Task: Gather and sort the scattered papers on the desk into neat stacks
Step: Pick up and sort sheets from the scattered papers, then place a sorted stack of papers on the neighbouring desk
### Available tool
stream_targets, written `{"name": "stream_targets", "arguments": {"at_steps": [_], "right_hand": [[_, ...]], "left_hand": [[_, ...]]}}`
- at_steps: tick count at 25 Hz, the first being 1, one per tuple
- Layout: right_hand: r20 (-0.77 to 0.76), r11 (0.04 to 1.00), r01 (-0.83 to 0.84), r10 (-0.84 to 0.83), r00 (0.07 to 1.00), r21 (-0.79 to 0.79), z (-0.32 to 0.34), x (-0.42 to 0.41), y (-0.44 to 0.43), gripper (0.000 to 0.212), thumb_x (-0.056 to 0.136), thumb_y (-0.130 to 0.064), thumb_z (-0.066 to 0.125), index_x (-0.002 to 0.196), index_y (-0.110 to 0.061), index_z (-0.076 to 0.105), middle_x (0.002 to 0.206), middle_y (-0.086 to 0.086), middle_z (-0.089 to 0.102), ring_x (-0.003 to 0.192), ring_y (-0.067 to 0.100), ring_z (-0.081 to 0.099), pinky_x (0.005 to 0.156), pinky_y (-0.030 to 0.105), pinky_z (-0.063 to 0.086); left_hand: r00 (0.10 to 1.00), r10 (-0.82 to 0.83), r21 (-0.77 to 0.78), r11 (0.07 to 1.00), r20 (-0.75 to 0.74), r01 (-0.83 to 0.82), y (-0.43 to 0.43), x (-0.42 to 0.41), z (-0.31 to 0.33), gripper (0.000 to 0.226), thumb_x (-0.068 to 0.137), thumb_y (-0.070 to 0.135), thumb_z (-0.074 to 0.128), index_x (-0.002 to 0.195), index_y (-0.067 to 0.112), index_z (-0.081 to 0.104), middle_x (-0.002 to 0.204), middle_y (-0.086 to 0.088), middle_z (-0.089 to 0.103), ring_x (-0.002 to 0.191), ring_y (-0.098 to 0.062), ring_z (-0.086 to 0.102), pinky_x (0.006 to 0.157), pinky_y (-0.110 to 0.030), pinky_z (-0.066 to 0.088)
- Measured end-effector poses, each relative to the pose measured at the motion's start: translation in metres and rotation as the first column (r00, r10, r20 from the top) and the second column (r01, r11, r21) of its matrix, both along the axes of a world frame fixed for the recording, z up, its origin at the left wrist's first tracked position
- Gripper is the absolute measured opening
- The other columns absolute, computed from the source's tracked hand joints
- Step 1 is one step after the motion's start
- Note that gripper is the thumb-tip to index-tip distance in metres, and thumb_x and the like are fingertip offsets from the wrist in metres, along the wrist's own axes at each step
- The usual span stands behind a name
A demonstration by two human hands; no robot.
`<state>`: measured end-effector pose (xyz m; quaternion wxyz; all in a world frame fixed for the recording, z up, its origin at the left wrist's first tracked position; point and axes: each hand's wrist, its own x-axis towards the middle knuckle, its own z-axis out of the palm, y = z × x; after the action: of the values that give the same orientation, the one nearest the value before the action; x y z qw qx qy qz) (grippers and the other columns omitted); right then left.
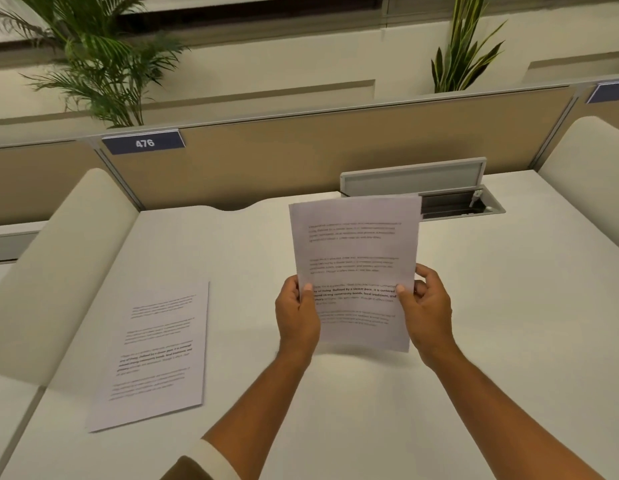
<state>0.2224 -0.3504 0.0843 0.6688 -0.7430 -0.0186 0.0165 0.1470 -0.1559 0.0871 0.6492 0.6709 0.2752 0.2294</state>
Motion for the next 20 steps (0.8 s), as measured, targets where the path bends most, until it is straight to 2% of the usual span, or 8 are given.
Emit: {"name": "stream_targets", "arguments": {"at_steps": [3, 5, 7, 10, 12, 15, 16, 20], "right_hand": [[0.012, 1.000, -0.020, 0.020, 1.000, -0.019, 0.002, -0.009, 0.034, 0.040, 0.104, -0.026, 0.061, 0.132, -0.052, 0.050, 0.106, -0.013, 0.074, 0.088, 0.009, 0.075, 0.057, 0.015, 0.058], [0.016, 0.998, -0.056, 0.057, 0.998, -0.026, 0.002, -0.014, 0.058, 0.042, 0.105, -0.027, 0.060, 0.137, -0.052, 0.050, 0.106, -0.015, 0.073, 0.087, 0.007, 0.075, 0.055, 0.014, 0.057], [0.000, 0.995, -0.093, 0.093, 0.996, -0.036, -0.002, -0.021, 0.085, 0.046, 0.105, -0.027, 0.060, 0.141, -0.052, 0.048, 0.107, -0.017, 0.072, 0.087, 0.007, 0.075, 0.054, 0.013, 0.056], [-0.047, 0.990, -0.138, 0.136, 0.990, -0.038, -0.007, -0.032, 0.126, 0.048, 0.104, -0.026, 0.061, 0.143, -0.052, 0.047, 0.108, -0.019, 0.070, 0.088, 0.007, 0.073, 0.051, 0.011, 0.054], [-0.071, 0.983, -0.176, 0.172, 0.983, -0.055, -0.014, -0.040, 0.155, 0.049, 0.104, -0.023, 0.060, 0.144, -0.048, 0.048, 0.108, -0.015, 0.070, 0.090, 0.008, 0.072, 0.060, 0.016, 0.056], [-0.148, 0.970, -0.228, 0.214, 0.966, -0.087, -0.025, -0.051, 0.194, 0.051, 0.103, -0.016, 0.060, 0.147, -0.041, 0.050, 0.107, -0.005, 0.071, 0.094, 0.015, 0.072, 0.074, 0.034, 0.061], [-0.174, 0.963, -0.252, 0.233, 0.957, -0.094, -0.030, -0.055, 0.207, 0.052, 0.103, -0.014, 0.060, 0.148, -0.039, 0.051, 0.107, -0.002, 0.071, 0.095, 0.018, 0.072, 0.078, 0.037, 0.062], [-0.234, 0.934, -0.329, 0.291, 0.927, -0.141, -0.042, -0.074, 0.253, 0.052, 0.101, -0.010, 0.062, 0.147, -0.033, 0.055, 0.104, 0.000, 0.070, 0.093, 0.018, 0.071, 0.075, 0.032, 0.057]], "left_hand": [[0.997, 0.072, 0.024, 0.997, -0.022, -0.071, 0.032, -0.012, 0.001, 0.021, 0.109, 0.013, 0.054, 0.109, 0.028, 0.068, 0.104, 0.007, 0.079, 0.091, -0.009, 0.077, 0.076, -0.027, 0.066], [0.992, 0.121, 0.032, 0.992, -0.033, -0.120, 0.053, -0.022, 0.003, 0.025, 0.108, 0.012, 0.056, 0.119, 0.032, 0.066, 0.108, 0.009, 0.078, 0.092, -0.007, 0.077, 0.076, -0.023, 0.067], [0.984, 0.168, 0.053, 0.985, -0.054, -0.165, 0.077, -0.035, 0.005, 0.033, 0.109, 0.014, 0.058, 0.132, 0.038, 0.062, 0.108, 0.011, 0.076, 0.090, -0.008, 0.077, 0.071, -0.020, 0.066], [0.962, 0.257, 0.111, 0.963, -0.087, -0.247, 0.112, -0.054, 0.004, 0.042, 0.108, 0.015, 0.060, 0.146, 0.035, 0.060, 0.107, 0.008, 0.075, 0.088, -0.010, 0.076, 0.067, -0.014, 0.063], [0.941, 0.316, 0.139, 0.944, -0.119, -0.299, 0.139, -0.068, 0.000, 0.044, 0.107, 0.012, 0.061, 0.148, 0.029, 0.061, 0.111, 0.004, 0.075, 0.092, -0.011, 0.075, 0.072, -0.012, 0.062], [0.909, 0.372, 0.173, 0.924, -0.190, -0.342, 0.177, -0.088, -0.007, 0.044, 0.106, 0.008, 0.063, 0.148, 0.020, 0.062, 0.115, 0.005, 0.071, 0.101, -0.016, 0.071, 0.093, -0.026, 0.063], [0.896, 0.390, 0.180, 0.917, -0.212, -0.357, 0.190, -0.095, -0.009, 0.044, 0.106, 0.006, 0.063, 0.148, 0.019, 0.063, 0.114, 0.006, 0.070, 0.101, -0.016, 0.070, 0.095, -0.028, 0.061], [0.861, 0.421, 0.208, 0.904, -0.287, -0.373, 0.237, -0.123, -0.021, 0.043, 0.105, 0.002, 0.061, 0.145, 0.018, 0.066, 0.112, 0.006, 0.070, 0.102, -0.019, 0.071, 0.097, -0.031, 0.060]]}}
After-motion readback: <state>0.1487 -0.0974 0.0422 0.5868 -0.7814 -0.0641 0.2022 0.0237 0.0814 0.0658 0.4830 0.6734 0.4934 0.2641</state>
